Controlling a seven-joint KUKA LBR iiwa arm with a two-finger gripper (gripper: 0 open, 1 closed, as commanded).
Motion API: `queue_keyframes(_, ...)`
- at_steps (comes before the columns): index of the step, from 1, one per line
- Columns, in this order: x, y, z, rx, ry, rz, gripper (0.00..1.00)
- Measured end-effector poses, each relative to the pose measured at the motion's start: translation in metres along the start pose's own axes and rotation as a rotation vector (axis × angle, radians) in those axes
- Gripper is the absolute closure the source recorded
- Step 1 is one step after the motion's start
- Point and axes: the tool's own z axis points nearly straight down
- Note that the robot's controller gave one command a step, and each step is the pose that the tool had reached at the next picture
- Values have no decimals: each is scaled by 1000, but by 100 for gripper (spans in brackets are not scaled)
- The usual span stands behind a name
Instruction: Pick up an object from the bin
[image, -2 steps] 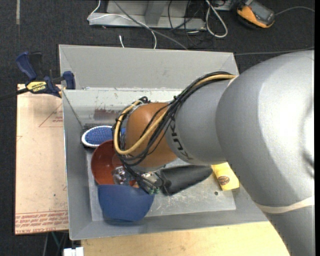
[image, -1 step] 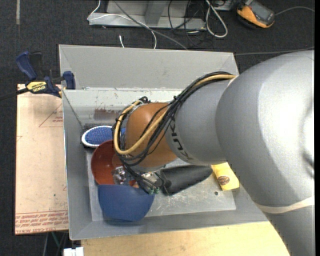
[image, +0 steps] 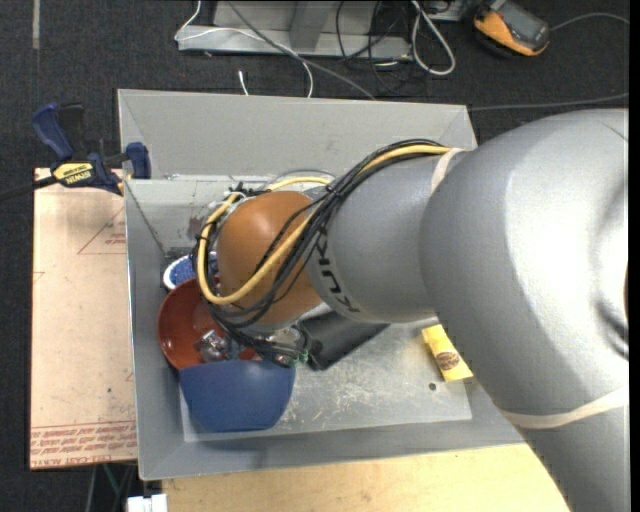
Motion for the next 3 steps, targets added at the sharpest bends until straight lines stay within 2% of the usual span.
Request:
queue_keyframes(1,-2,6,1,-7,-6,-6,0)
queue_keyframes(3,-1,6,1,-7,-7,-4,0)
